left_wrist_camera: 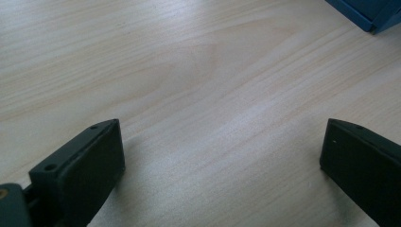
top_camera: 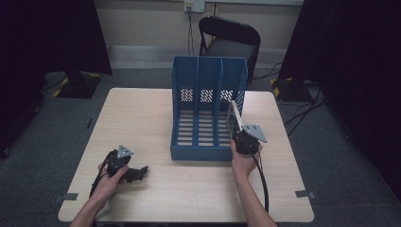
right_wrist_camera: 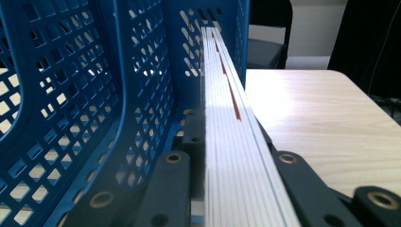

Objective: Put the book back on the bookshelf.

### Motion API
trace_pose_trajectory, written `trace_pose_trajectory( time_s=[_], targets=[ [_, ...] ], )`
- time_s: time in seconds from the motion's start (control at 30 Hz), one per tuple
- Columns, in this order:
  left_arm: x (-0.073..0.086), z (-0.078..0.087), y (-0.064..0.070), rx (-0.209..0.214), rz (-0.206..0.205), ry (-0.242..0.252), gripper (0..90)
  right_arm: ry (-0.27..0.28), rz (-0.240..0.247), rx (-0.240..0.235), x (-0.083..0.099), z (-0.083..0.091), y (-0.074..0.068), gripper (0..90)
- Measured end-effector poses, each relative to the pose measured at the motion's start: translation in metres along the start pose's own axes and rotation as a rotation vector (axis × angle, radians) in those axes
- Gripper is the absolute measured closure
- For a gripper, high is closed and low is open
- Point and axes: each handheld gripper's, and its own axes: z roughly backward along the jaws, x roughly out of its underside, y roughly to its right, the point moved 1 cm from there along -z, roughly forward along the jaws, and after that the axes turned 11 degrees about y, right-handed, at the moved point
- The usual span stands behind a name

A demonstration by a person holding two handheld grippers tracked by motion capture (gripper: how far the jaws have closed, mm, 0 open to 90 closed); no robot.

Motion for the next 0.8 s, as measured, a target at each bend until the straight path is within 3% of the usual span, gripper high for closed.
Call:
trace_pose_trajectory(
  time_s=[0.33,0.53,0.67,0.8],
  targets=[
    [0.0002,0.0005,0.0002,0.008,-0.007,-0.006,0.1,-0.02,-0.015,0.069,0.0022,0.0009,-0.0003,76.1],
    [0.0003,0.0011,0.0005,0.012,-0.014,-0.01,0.1,-0.04,0.026,0.062,0.0038,0.0026,-0.0043,75.8],
    [0.0003,0.0012,0.0006,0.013,-0.015,-0.01,0.1,-0.055,-0.009,0.048,0.0013,0.0033,0.0012,73.9],
    [0.0003,0.0012,0.0006,0.013,-0.015,-0.01,0.1,-0.058,-0.014,0.021,-0.0011,0.0038,0.0051,72.0]
  ],
)
